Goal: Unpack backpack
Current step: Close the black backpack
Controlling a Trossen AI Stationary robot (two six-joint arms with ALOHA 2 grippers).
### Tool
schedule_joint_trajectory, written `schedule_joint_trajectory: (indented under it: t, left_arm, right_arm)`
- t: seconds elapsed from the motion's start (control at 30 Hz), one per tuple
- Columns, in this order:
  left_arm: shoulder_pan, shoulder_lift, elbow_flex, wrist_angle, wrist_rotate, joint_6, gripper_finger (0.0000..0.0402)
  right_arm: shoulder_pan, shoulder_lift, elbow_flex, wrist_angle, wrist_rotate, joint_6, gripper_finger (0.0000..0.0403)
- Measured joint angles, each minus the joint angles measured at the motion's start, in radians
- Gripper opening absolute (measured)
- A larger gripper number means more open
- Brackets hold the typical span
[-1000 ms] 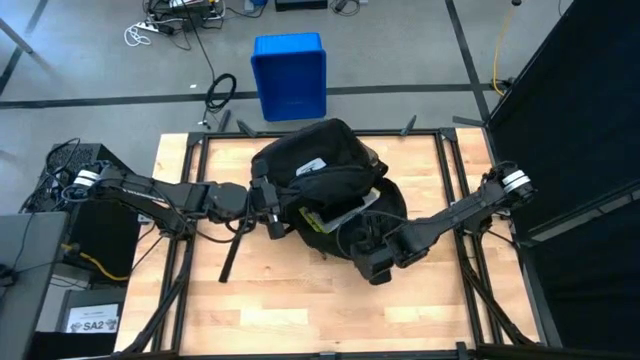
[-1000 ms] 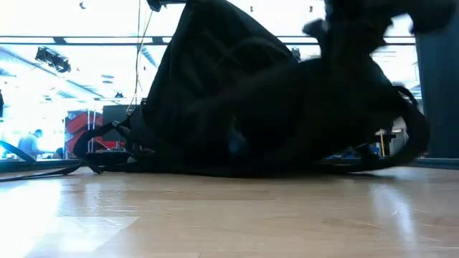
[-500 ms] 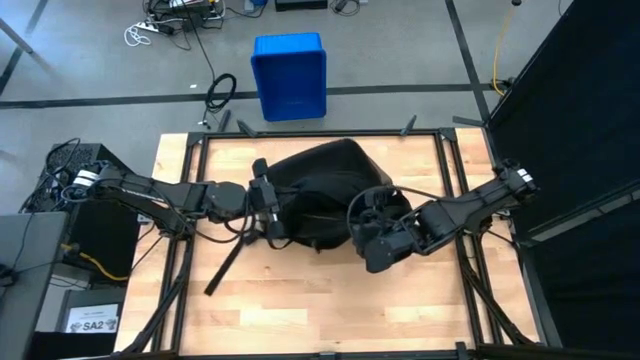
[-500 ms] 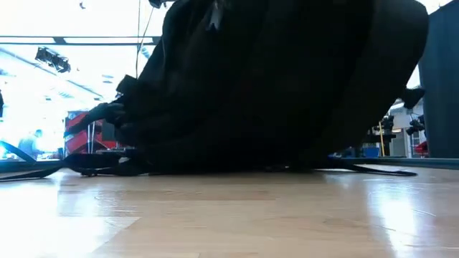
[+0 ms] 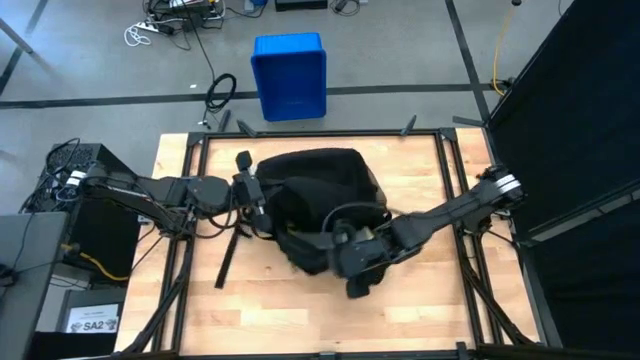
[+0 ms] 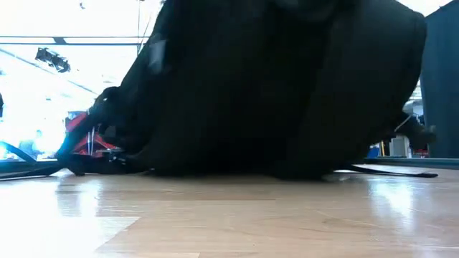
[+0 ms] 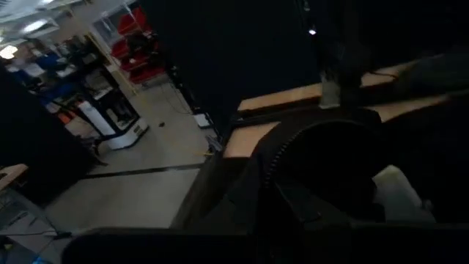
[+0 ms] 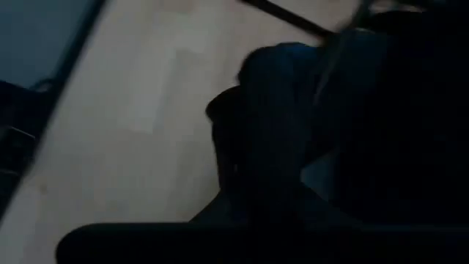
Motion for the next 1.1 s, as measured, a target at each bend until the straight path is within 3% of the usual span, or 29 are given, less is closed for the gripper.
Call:
schedule_joint_trajectory:
  t: [0.2, 0.33, 0.6, 0.8, 1.1]
  left_arm:
    - [-0.015, -0.002, 0.0, -0.208, 0.09, -0.073, 0.0]
    - [-0.027, -0.001, 0.0, -0.302, 0.107, -0.141, 0.0]
    - [-0.04, -0.001, 0.0, -0.313, 0.141, -0.153, 0.0004]
    - [-0.04, -0.001, 0.019, -0.287, 0.142, -0.114, 0.0041]
    - [-0.068, -0.002, 0.12, -0.28, 0.165, -0.115, 0.0103]
  right_arm:
    - [-0.045, 0.169, -0.019, 0.352, -0.16, -0.025, 0.0]
    - [-0.099, 0.255, -0.013, 0.506, -0.183, -0.027, 0.0003]
    - [-0.178, 0.284, -0.012, 0.424, -0.293, 0.001, 0.0091]
    - [-0.146, 0.254, -0.013, 0.382, -0.327, -0.05, 0.0175]
    - [-0.121, 0.144, -0.013, 0.195, -0.17, -0.057, 0.0244]
